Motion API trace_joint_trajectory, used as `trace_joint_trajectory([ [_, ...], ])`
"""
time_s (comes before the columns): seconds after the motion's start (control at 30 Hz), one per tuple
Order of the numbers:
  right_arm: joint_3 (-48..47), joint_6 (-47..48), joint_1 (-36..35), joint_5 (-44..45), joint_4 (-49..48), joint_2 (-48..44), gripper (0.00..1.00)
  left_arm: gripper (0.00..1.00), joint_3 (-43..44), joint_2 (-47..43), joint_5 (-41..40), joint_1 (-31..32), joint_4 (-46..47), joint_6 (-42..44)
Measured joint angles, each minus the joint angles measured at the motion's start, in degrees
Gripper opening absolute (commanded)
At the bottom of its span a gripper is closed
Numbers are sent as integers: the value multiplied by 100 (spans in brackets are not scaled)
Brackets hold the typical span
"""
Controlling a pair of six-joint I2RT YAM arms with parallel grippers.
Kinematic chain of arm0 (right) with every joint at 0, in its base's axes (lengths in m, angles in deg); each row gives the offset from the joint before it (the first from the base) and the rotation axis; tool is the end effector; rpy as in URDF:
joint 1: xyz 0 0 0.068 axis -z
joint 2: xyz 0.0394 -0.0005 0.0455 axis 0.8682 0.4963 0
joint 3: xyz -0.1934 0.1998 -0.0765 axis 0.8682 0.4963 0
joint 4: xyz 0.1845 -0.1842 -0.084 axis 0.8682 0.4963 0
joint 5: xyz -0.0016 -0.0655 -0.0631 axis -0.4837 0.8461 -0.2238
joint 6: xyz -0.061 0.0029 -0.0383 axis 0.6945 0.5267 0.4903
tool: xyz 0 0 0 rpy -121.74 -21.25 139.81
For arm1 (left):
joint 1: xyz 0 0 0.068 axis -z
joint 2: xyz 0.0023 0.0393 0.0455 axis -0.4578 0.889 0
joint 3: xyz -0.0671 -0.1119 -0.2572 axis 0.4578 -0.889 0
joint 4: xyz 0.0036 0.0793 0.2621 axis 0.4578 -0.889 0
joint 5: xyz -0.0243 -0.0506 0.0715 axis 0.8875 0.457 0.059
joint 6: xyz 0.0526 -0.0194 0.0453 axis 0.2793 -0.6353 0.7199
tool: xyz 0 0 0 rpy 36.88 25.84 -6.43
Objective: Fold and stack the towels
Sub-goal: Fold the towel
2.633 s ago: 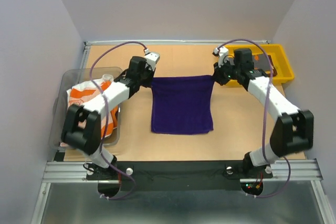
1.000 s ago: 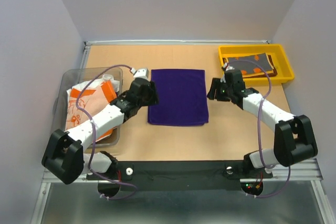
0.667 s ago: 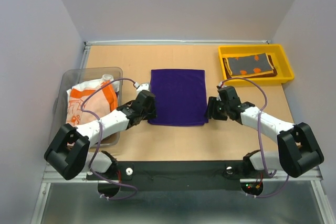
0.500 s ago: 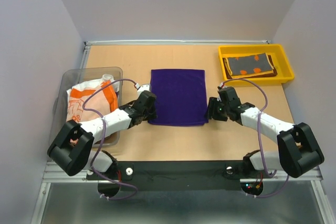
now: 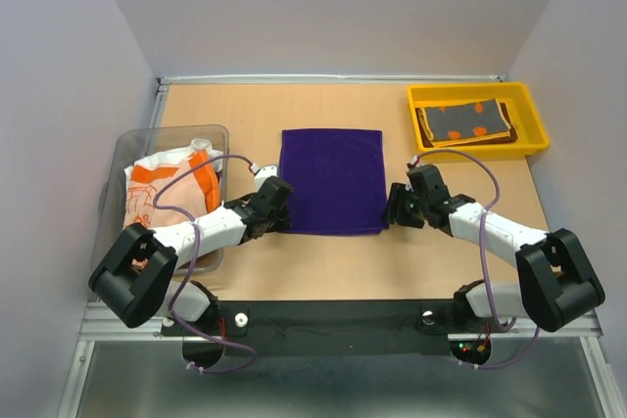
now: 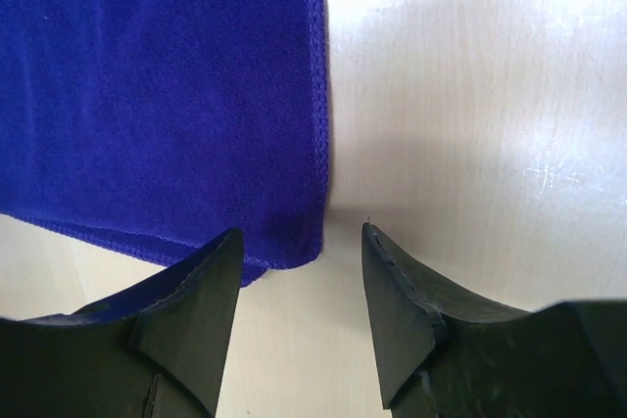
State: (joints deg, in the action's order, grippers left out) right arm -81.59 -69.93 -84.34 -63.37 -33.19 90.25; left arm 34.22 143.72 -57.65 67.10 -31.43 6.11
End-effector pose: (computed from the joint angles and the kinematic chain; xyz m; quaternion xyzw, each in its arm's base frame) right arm 0.2375 0.1104 0.1564 0.0427 0.9457 0.1734 0.2717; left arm 0.2242 -0.1685 0.1644 -0.0259 0.9261 -0.1377 0.3504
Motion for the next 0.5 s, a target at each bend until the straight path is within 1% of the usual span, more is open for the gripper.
trace_joint_trajectory([
  [0.37,66,-66,0,-2,-118,0,57,41,-66,28,-26,31,-70,-39],
  [0.4,79,-68,0,-2,-140,2,56,40,-66,28,-26,33,-70,-39],
  [0.47,109,-85,0,-9,-192,37,55,29,-66,35,-26,33,-68,-39],
  [0.5,116,-87,0,-11,-214,68,53,28,-66,39,-28,33,-70,-33],
])
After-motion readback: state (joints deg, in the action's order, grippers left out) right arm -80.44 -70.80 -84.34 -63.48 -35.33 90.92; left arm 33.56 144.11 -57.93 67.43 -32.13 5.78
